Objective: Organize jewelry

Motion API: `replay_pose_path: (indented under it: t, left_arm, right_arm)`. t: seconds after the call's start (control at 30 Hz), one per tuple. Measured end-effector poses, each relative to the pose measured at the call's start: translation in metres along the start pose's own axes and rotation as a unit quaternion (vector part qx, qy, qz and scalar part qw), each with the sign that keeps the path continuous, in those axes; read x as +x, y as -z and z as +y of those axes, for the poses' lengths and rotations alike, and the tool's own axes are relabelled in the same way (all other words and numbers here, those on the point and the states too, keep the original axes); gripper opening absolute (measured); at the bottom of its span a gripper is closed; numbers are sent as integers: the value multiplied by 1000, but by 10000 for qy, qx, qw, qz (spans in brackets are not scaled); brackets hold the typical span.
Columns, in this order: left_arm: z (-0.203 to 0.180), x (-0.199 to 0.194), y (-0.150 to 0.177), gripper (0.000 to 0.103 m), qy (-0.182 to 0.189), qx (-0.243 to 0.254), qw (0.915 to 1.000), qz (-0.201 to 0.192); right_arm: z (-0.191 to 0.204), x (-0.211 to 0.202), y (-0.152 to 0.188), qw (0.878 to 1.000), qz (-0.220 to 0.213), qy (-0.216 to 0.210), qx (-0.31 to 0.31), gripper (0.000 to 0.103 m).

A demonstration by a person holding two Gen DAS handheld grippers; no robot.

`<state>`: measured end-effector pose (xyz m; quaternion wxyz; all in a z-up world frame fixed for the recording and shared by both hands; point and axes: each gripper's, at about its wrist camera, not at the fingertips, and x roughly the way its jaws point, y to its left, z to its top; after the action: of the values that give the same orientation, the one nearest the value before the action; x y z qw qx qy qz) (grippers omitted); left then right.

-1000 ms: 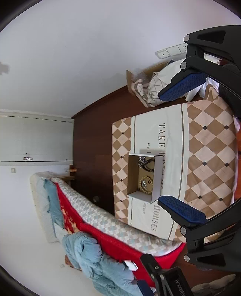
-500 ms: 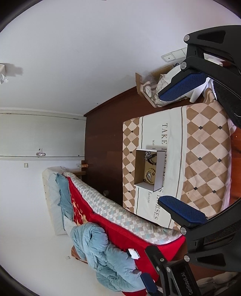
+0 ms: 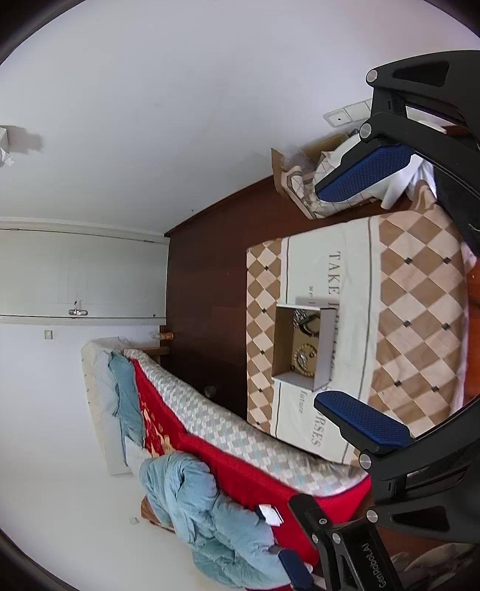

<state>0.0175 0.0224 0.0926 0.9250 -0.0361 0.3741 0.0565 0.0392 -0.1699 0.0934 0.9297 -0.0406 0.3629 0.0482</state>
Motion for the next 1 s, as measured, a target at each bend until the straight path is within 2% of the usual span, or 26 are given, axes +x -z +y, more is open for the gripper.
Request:
replay_pose_path:
  t: [0.33,0.63,1.0]
  left_arm:
    - [-1,43,-20,102,-166,-5,9998,122]
    - [-1,75,-19,102,-236,41,9991,364]
    - [0,84,-20,102,-222,40,9989,413]
  right_arm:
    - [2,51,-21,9997,181,168,-38,103]
    - [0,94,-21,9986,472,239,-60,103]
    - [-2,108,-18,9981,587,183,-75,103]
